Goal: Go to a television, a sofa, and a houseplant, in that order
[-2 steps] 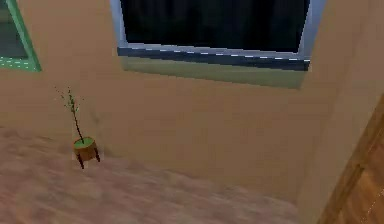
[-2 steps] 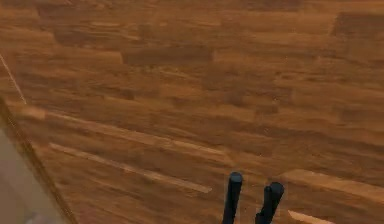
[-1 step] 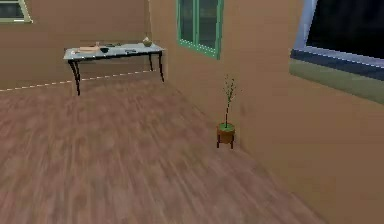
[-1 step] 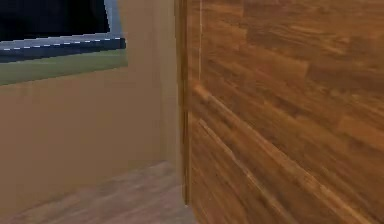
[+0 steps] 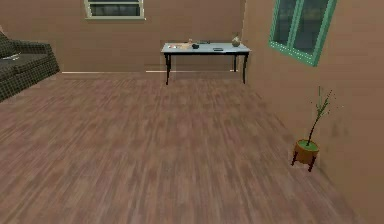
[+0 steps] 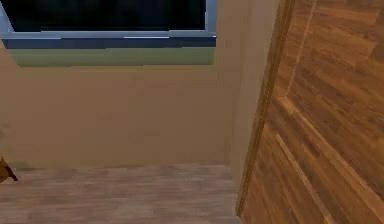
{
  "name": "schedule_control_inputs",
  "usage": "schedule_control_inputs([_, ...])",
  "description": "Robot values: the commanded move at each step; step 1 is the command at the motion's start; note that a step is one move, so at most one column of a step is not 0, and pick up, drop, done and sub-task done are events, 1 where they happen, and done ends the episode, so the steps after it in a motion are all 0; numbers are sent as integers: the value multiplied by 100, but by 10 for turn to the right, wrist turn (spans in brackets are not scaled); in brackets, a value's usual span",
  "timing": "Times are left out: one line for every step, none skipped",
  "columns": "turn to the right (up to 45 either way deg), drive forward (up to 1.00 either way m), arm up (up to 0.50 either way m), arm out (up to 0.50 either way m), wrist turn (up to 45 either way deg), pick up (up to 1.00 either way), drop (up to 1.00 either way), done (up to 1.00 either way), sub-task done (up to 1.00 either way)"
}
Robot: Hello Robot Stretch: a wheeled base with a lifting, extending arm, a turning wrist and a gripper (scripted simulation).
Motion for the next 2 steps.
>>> schedule_control_inputs([0,5,0,0,0,0,0,0,0])
schedule_control_inputs([450,0,0,0,0,0,0,0,0])
